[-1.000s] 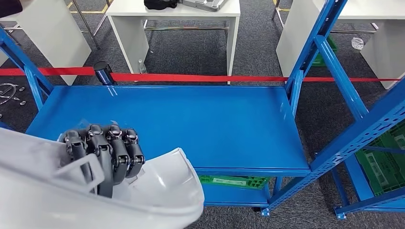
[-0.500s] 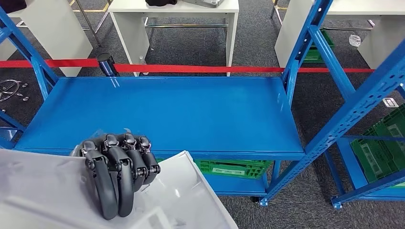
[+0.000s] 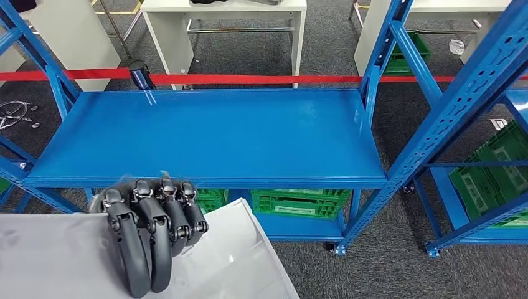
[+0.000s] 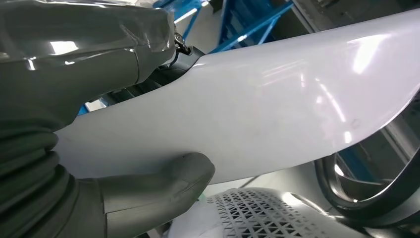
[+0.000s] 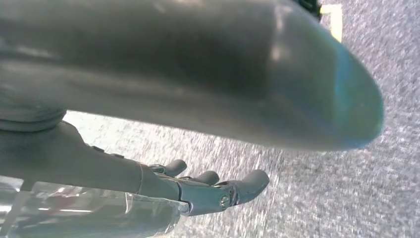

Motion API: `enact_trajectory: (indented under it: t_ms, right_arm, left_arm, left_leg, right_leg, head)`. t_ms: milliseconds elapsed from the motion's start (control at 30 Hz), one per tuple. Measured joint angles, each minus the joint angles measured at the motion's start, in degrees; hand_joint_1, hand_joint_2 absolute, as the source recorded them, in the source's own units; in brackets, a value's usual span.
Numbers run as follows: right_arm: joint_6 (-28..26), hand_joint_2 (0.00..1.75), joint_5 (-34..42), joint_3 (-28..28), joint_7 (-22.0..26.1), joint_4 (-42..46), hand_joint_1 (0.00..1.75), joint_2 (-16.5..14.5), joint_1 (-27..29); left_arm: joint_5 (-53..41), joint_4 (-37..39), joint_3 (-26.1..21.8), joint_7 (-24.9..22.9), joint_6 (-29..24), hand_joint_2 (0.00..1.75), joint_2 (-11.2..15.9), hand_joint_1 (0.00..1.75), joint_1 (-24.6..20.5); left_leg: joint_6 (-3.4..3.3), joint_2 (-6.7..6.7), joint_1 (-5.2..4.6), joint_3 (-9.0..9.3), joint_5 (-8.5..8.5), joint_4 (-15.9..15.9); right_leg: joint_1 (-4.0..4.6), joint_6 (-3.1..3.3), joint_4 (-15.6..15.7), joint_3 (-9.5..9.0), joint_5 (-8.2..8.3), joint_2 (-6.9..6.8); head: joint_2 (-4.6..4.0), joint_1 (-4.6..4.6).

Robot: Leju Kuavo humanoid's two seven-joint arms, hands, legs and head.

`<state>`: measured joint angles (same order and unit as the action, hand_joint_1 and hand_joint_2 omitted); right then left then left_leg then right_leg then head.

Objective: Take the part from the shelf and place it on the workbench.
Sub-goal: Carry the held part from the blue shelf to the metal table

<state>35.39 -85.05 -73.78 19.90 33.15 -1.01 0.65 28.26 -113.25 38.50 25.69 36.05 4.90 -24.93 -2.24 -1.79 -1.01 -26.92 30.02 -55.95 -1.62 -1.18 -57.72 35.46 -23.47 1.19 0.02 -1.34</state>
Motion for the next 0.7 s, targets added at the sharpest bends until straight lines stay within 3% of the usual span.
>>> enact_trajectory:
  t_ms: [67, 133, 200, 233, 267, 300, 333, 367, 433, 467, 533, 567, 600, 700]
  right_arm:
    - [1.1, 0.0, 0.3, -1.0, 0.0, 1.1, 0.0, -0.5, 0.0]
    - [1.7, 0.0, 0.8, -1.9, 0.2, 1.8, 0.0, -0.8, 0.0]
    - [1.9, 0.0, 1.3, -2.8, 0.3, 2.3, 0.0, -0.8, -0.1]
    - [2.0, 0.0, 1.5, -3.2, 0.4, 2.6, 0.0, -0.8, -0.1]
    - [2.3, 0.0, 1.9, -3.5, 0.4, 2.7, 0.0, -0.8, -0.1]
    - [2.9, 0.0, 2.5, -4.0, 0.3, 2.8, 0.0, -0.8, -0.1]
    - [3.6, 0.0, 3.4, -4.6, 0.3, 3.1, 0.0, -0.8, -0.2]
    - [4.4, 0.0, 4.4, -5.3, 0.3, 3.4, 0.0, -0.9, -0.4]
    - [5.6, 0.0, 6.8, -7.0, 0.1, 4.5, 0.0, -1.4, -0.9]
    - [5.8, 0.0, 7.9, -8.0, -0.2, 5.2, 0.0, -1.8, -1.2]
    - [5.9, 0.0, 10.1, -10.0, -1.3, 6.6, 0.0, -2.8, -1.8]
    - [5.9, 0.0, 10.8, -10.9, -1.7, 7.1, 0.0, -3.2, -2.0]
    - [5.9, 0.0, 11.2, -11.5, -2.0, 7.5, 0.0, -3.5, -2.2]
    - [6.0, 0.0, 11.6, -12.7, -2.1, 8.4, 0.0, -4.2, -2.5]
  left_arm:
    - [0.0, 0.0, -0.1, 0.1, 0.0, 1.75, 0.0, 1.75, -0.2]
    - [0.3, 0.2, -0.3, 0.3, 0.3, 1.75, 0.0, 1.75, -0.2]
    - [0.5, 0.4, -0.5, 0.5, 0.5, 1.75, 0.1, 1.75, 0.0]
    - [0.6, 0.5, -0.5, 0.5, 0.6, 1.75, 0.1, 1.75, 0.1]
    - [0.7, 0.6, -0.5, 0.5, 0.6, 1.75, 0.1, 1.75, 0.2]
    - [0.8, 0.7, -0.6, 0.5, 0.7, 1.75, 0.1, 1.75, 0.2]
    - [1.0, 0.8, -0.7, 0.5, 0.8, 1.75, 0.1, 1.75, 0.2]
    - [1.2, 0.8, -0.7, 0.5, 0.9, 1.75, 0.2, 1.75, 0.2]
    - [1.3, 0.9, -1.0, 0.4, 1.1, 1.75, 0.2, 1.75, 0.2]
    - [1.4, 0.9, -1.1, 0.3, 1.3, 1.75, 0.2, 1.75, 0.3]
    - [1.3, 1.0, -1.3, 0.2, 1.6, 1.75, 0.3, 1.75, 0.4]
    - [1.2, 1.1, -1.4, 0.1, 1.7, 1.75, 0.3, 1.75, 0.5]
    - [1.1, 1.1, -1.4, 0.1, 1.7, 1.75, 0.4, 1.75, 0.5]
    - [1.0, 1.2, -1.6, 0.0, 1.7, 1.75, 0.5, 1.75, 0.6]
  left_leg:
    - [-0.52, 0.73, 0.03, -0.32, -1.65, 1.2]
    - [-0.98, 1.52, 0.31, -1.27, -3.51, 2.3]
    - [-1.08, 2.06, 0.23, -2.97, -4.82, 2.3]
    - [-1.02, 2.32, 0.22, -3.89, -5.39, 2.1]
    - [-0.92, 2.53, 0.25, -4.89, -5.92, 1.8]
    - [-0.75, 2.67, 0.33, -5.98, -6.39, 1.4]
    - [-0.52, 2.75, 0.43, -7.11, -6.78, 0.8]
    - [-0.23, 2.81, 0.46, -8.26, -7.09, 0.0]
    - [0.42, 2.89, 0.42, -9.97, -7.63, -1.6]
    - [0.72, 2.91, 0.39, -10.42, -7.95, -2.1]
    - [1.36, 2.85, 0.55, -10.76, -8.61, -2.4]
    - [1.71, 2.69, 0.67, -11.07, -8.06, -2.7]
    - [2.1, 2.53, 0.81, -11.51, -6.47, -3.8]
    - [3.01, 2.27, 1.21, -13.67, 1.88, -13.1]
  right_leg:
    - [-0.09, -0.26, -0.3, 0.68, -0.19, 0.07]
    - [0.11, 0.35, -4.0, 2.41, -3.81, -0.26]
    - [0.17, 0.6, -11.1, 4.47, -8.25, -0.45]
    - [0.15, 0.24, -14.1, 4.9, -9.08, -0.49]
    - [0.09, -0.39, -15.6, 4.61, -8.73, -0.52]
    - [-0.02, -1.16, -15.2, 3.38, -7.45, -0.58]
    - [-0.17, -1.84, -12.9, 1.21, -6.01, -0.69]
    - [-0.3, -2.2, -9.2, -1.59, -5.63, -0.84]
    - [-0.12, -1.55, -2.2, -6.15, -6.85, -0.92]
    - [0.1, -0.97, -0.5, -7.04, -7.76, -0.89]
    - [0.23, 0.13, -0.3, -6.52, -7.49, -0.91]
    - [0.18, 0.7, -0.4, -6.12, -7.02, -0.99]
    - [0.09, 1.25, -0.3, -5.64, -6.4, -1.08]
    - [0.2, 1.97, -0.4, -3.6, -4.28, -1.19]
  head:
    - [-0.01, 0.0]
    - [-0.01, 0.23]
    - [-0.01, 0.38]
    - [-0.01, 0.38]
    - [-0.01, 0.38]
    - [-0.01, 0.38]
    - [-0.01, 0.38]
    - [0.0, 0.38]
    - [0.0, 0.36]
    - [0.0, 0.33]
    - [0.0, 0.33]
    - [0.01, 0.28]
    - [0.01, 0.2]
    - [0.01, -0.06]
